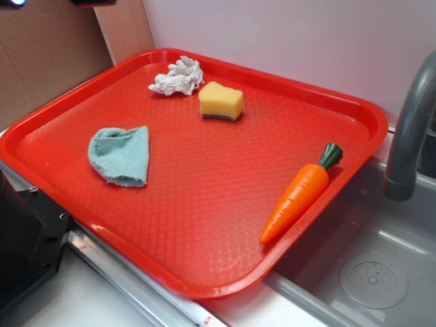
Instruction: Grab the green sponge.
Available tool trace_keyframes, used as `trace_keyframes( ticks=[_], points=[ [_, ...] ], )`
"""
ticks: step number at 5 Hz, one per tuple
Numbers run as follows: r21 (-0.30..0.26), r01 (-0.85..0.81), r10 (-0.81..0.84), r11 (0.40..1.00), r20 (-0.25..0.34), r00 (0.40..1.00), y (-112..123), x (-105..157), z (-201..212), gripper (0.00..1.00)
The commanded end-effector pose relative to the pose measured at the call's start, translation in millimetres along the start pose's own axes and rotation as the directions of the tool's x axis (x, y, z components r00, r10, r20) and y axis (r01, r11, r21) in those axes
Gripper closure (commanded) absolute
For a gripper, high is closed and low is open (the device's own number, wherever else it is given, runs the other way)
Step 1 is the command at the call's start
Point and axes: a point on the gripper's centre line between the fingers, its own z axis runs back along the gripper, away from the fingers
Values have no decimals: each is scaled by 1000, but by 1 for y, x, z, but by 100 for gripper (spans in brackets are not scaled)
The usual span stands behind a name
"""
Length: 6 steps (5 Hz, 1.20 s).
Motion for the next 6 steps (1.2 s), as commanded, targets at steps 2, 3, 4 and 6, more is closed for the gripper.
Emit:
trace_keyframes(
  ticks=[2, 3, 4, 6],
  points=[
    [-204, -663, 667, 720, -60, 743, -34, 74, -49, 0],
    [-223, -794, 810, 566, -27, 586, -49, 96, -71, 0],
    [-246, -835, 857, 492, -30, 514, -57, 112, -83, 0],
    [-229, -836, 857, 499, -15, 516, -74, 137, -116, 0]
  ],
)
